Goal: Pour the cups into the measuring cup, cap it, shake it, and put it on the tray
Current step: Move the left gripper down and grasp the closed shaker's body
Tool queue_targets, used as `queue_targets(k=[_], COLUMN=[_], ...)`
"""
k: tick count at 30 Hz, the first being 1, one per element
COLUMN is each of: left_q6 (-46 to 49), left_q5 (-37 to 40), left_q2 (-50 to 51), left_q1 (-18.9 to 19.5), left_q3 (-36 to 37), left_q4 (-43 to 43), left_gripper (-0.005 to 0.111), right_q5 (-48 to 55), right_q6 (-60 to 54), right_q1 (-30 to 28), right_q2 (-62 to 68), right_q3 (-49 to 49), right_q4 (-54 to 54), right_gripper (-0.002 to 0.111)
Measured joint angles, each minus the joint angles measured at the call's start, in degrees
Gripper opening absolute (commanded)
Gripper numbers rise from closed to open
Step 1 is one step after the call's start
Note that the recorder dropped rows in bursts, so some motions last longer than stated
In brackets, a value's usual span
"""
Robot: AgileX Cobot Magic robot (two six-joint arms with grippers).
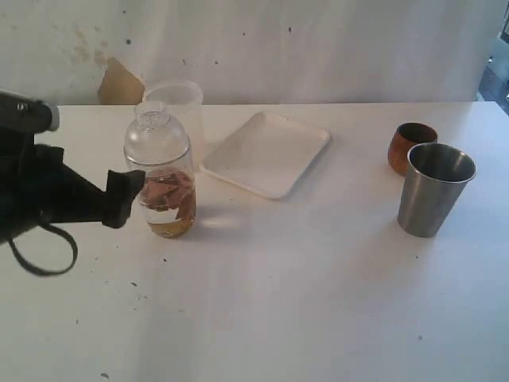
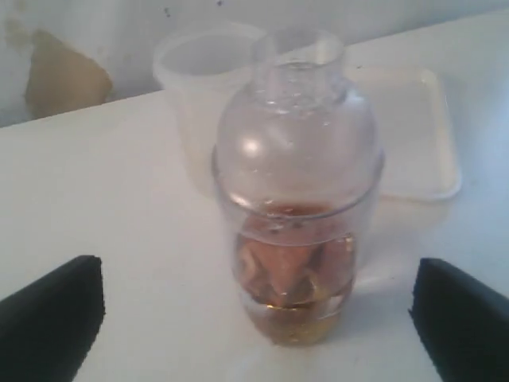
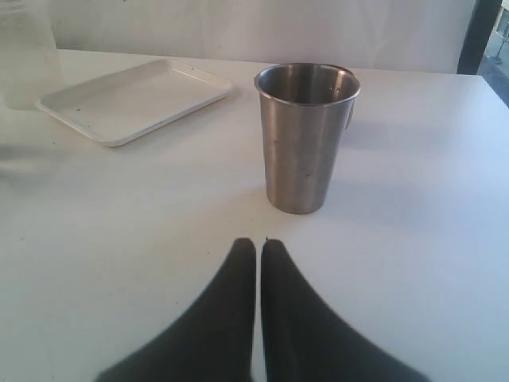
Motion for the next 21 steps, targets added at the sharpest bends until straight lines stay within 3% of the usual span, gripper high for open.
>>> queue_targets(k=[2,3,5,11,16,21], left_q6=[-12.6,-24.2,-32.9,-37.5,-35.6,-34.7], left_q5=[-5.3,-11.9,-20.2,-30.1,-38.0,-40.4], left_q2=[0.1,1.4,5.7,19.6,26.3,30.9], left_q1=[-1.1,-1.4,-1.5,-1.5,-1.5,-1.5], left_q3=[3.1,5.3,7.2,7.4,7.4,4.3], left_q4=[11.9,21.4,28.5,29.2,23.6,22.0], left_gripper=[0.105,0.105,0.105,0.105,0.105,0.105], right_q5=[0.0,0.0,0.0,0.0,0.0,0.0], right_q6=[0.0,0.0,0.0,0.0,0.0,0.0], right_q1=[0.0,0.0,0.0,0.0,0.0,0.0], right_q2=[0.0,0.0,0.0,0.0,0.0,0.0], right_q3=[0.0,0.0,0.0,0.0,0.0,0.0], right_q4=[0.0,0.0,0.0,0.0,0.0,0.0], right_gripper=[0.003,0.003,0.003,0.003,0.003,0.003])
